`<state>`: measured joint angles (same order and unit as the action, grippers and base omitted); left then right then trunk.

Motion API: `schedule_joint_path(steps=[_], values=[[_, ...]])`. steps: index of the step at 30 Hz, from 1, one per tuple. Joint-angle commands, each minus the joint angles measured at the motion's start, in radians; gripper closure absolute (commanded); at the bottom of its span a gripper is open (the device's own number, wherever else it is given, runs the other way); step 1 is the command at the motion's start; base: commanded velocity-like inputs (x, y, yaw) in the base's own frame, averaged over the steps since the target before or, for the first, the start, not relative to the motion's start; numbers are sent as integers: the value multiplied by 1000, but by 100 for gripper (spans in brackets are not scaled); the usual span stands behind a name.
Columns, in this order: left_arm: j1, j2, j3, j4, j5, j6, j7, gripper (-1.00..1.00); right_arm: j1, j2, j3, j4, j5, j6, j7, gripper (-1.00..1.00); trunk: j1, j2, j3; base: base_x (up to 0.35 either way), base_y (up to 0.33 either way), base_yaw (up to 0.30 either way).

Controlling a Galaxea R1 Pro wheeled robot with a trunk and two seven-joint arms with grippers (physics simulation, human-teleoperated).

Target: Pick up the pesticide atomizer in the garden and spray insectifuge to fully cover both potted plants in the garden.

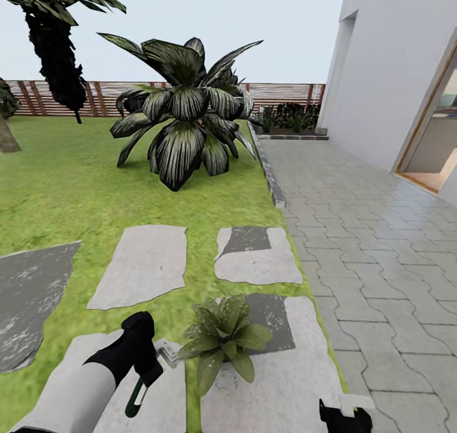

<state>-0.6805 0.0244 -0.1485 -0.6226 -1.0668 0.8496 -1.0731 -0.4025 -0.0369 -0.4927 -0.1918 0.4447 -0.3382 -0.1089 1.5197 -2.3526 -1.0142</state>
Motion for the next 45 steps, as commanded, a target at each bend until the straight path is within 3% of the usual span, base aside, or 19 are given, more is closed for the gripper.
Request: schedule_joint_path(steps=[1,13,26,32,39,45], values=[[1,2,-2,-2,-5,7,-8,100,-1,0,-6,2,11,-4,-4,-100,0,0,-2,0,0,254],[2,2,-1,-2,2,8,-7,100,-1,2,-6,1,9,-4,-3,-100,0,0,-6,45,-152,153],[2,8,0,-2,2,8,-7,100,-1,2,-5,0,10,-4,-3,-100,0,0,-5,-130,-263,201],[6,13,-1,5,4,8,-6,100,-1,1,-6,0,9,-4,-3,-100,0,0,-5,-51,-46,2],[7,12,25,12,5,6,-3,100,-1,1,-6,0,9,-4,-3,-100,0,0,-5,-1,-1,99],[8,11,26,16,5,6,37,100,-1,1,-6,0,9,-4,-3,-100,0,0,-5,18,-8,267]])
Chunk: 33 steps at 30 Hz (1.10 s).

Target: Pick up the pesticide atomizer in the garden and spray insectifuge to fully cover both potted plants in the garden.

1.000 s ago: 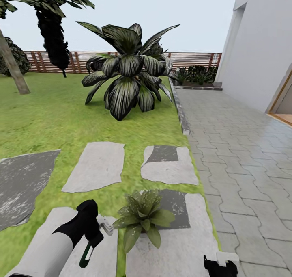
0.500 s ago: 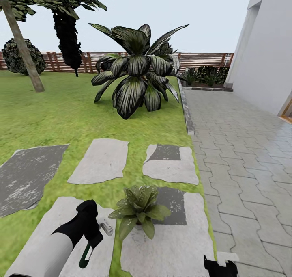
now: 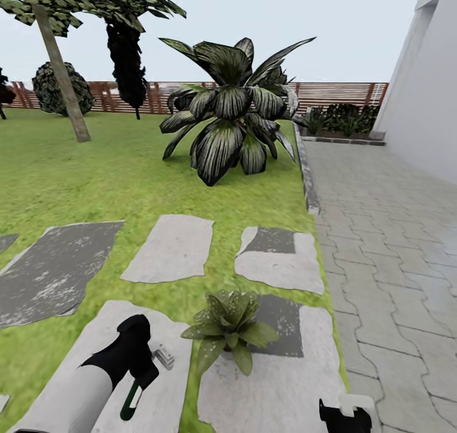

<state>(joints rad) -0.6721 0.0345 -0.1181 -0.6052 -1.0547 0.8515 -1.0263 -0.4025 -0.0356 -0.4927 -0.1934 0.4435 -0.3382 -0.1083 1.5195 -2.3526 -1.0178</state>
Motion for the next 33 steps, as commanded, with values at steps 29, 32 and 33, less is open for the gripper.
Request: schedule_joint_path(steps=[29,32,33], values=[[5,-3,-2,1,-2,6,42,100,-1,-4,-6,0,11,-4,-4,-100,0,0,-1,56,-248,162],[5,-6,-2,1,-2,6,42,100,-1,-4,-6,1,11,-4,-4,-100,0,0,-1,-181,-235,273],[5,-6,-2,1,-2,6,42,100,-1,-4,-6,1,11,-4,-4,-100,0,0,-1,-201,-228,273]])
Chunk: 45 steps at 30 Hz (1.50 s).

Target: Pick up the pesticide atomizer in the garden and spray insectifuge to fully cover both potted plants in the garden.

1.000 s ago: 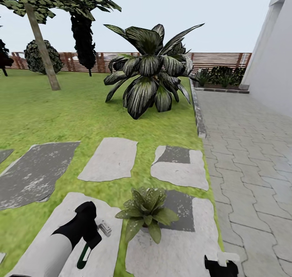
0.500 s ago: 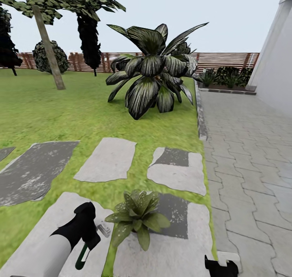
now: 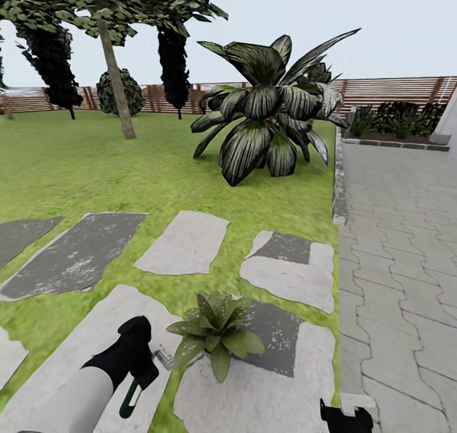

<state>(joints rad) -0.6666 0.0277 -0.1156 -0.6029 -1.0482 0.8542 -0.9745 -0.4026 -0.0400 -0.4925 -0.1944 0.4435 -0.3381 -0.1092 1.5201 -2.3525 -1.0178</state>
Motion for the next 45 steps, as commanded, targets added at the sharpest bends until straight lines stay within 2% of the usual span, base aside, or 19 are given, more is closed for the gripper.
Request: schedule_joint_path(steps=[1,3,6,9,23,36,45], values=[[-1,1,-4,-2,-9,3,-10,100,-1,0,-6,1,11,-4,-3,-100,-1,0,-1,-205,-226,273],[0,3,0,-1,-9,3,-10,100,-1,0,-6,1,11,-4,-3,-100,-1,0,-1,-166,-161,273],[12,7,38,-1,-9,3,-10,100,-1,0,-6,2,11,-4,-3,-100,-1,0,-1,-31,-28,273],[21,7,52,-1,-10,3,-10,100,-1,0,-6,1,11,-4,-3,-100,-1,0,-1,-5,-4,269],[22,1,57,-2,-10,2,-9,100,-1,0,-6,2,11,-4,-4,-100,-1,0,-1,120,-165,55],[22,-3,58,-16,-10,3,-8,100,-1,1,-6,3,12,-4,-4,-100,-1,0,-1,-36,-264,259],[4,-26,50,-20,-9,11,-14,100,-1,0,-6,3,11,-4,-4,-100,-1,0,-1,105,-272,180]])
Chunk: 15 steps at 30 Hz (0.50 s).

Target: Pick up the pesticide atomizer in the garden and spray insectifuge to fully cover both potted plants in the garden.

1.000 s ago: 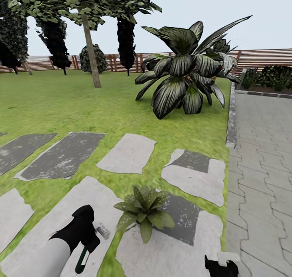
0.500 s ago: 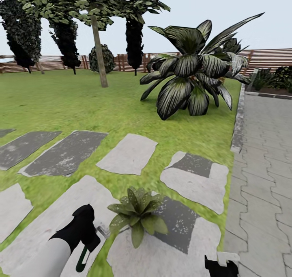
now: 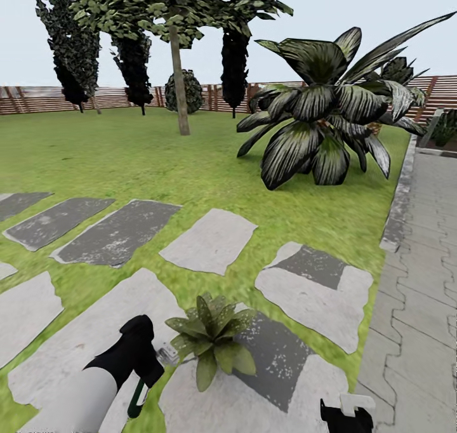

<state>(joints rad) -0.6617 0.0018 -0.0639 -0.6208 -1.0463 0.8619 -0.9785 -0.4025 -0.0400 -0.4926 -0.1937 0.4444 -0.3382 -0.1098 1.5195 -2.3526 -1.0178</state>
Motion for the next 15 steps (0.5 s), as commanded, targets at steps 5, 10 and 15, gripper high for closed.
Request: schedule_joint_path(steps=[5,10,15], values=[[-75,5,-8,-1,-30,2,-133,100,-1,0,-6,2,10,-4,-4,-100,0,0,-1,136,-272,5],[-107,11,-25,-1,-125,2,-189,100,-1,-1,-6,2,11,-4,-4,-100,0,0,-1,55,-124,0],[-122,13,-27,-2,-198,2,-264,100,-1,-1,-6,2,11,-4,-4,-100,0,0,-1,2,-5,0]])
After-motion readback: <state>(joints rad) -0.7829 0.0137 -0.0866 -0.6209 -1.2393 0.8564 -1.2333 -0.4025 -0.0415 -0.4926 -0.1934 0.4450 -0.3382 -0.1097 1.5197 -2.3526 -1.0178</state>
